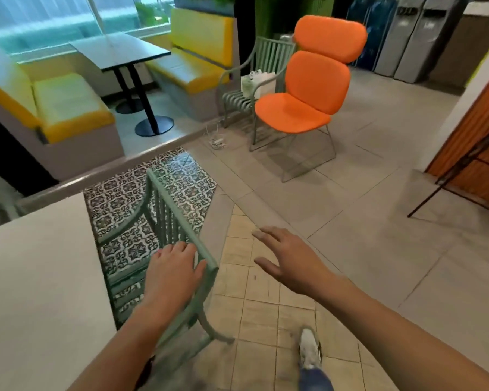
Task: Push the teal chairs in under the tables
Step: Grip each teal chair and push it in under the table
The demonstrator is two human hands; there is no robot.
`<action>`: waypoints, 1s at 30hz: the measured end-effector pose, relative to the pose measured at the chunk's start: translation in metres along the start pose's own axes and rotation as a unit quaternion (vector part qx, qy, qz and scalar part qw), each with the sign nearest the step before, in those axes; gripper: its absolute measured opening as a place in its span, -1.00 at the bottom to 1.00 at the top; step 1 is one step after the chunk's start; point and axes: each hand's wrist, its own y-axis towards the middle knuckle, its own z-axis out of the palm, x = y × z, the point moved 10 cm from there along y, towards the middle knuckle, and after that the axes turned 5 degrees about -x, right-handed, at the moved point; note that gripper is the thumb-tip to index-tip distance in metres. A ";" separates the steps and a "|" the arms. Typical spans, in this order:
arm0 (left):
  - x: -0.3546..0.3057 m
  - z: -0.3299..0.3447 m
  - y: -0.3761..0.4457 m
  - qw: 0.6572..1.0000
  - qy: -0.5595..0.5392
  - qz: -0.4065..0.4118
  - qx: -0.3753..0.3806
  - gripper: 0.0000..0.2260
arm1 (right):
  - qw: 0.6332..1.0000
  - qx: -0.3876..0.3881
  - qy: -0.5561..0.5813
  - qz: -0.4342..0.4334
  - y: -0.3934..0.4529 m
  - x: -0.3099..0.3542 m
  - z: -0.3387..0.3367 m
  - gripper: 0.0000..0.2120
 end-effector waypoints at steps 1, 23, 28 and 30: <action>-0.001 0.010 0.021 1.000 0.007 -0.005 0.004 -0.62 | 1.000 0.008 -0.002 -0.009 0.021 -0.015 0.005 -0.46; 0.155 0.121 0.217 0.893 -0.059 -0.445 0.043 -0.65 | 0.858 0.222 -0.002 -0.464 0.424 0.037 0.152 -0.44; 0.171 0.119 0.201 0.840 -0.059 -0.533 0.080 -0.60 | 0.781 0.254 0.016 -0.570 0.453 0.101 0.181 -0.45; 0.169 0.128 0.190 0.813 -0.071 -0.568 0.107 -0.58 | 0.738 0.270 0.010 -0.618 0.454 0.123 0.197 -0.45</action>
